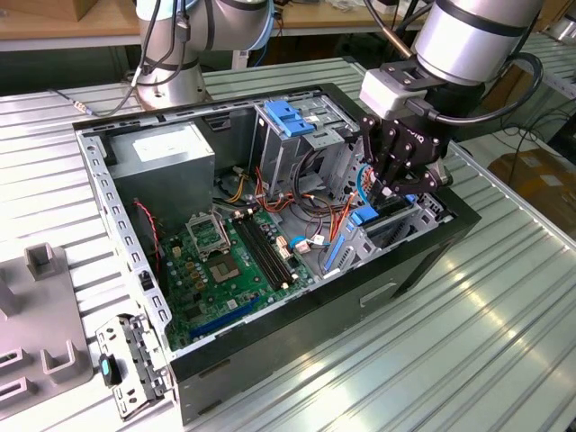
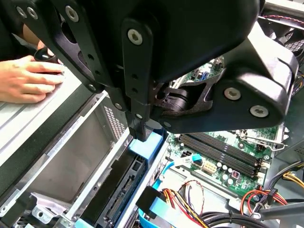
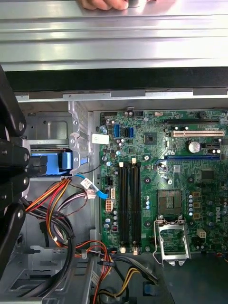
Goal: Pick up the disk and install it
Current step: 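Insert the disk into the insertion slot, then insert the first disk wire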
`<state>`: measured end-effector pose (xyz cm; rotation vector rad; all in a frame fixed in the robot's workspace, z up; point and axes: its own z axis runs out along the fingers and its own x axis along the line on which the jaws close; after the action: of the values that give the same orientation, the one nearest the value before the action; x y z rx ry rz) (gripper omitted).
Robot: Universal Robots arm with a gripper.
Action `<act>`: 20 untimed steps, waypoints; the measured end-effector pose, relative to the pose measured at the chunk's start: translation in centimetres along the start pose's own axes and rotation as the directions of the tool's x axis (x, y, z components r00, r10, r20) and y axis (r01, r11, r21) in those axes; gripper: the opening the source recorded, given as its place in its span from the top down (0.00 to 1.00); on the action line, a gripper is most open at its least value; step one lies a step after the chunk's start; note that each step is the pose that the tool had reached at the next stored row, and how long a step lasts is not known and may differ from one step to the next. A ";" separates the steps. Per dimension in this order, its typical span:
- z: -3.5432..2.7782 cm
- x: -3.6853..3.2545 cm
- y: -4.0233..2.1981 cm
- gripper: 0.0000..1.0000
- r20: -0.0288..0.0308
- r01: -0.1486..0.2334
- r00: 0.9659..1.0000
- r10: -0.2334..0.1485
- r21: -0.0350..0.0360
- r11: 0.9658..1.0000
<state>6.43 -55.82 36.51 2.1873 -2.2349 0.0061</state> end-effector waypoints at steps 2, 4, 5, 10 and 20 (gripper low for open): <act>0.00 0.00 0.00 0.89 0.000 0.000 1.000 0.000 0.000 1.000; 0.00 0.00 0.00 0.89 0.000 0.000 1.000 0.000 0.000 1.000; 0.00 0.00 0.00 0.89 0.000 0.000 1.000 0.000 0.000 1.000; 0.01 0.00 0.00 0.89 0.000 0.000 1.000 0.000 0.000 1.000; 0.08 -0.01 -0.32 0.89 0.000 0.000 1.000 0.000 0.000 1.000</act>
<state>6.75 -55.82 36.43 2.1873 -2.2349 0.0062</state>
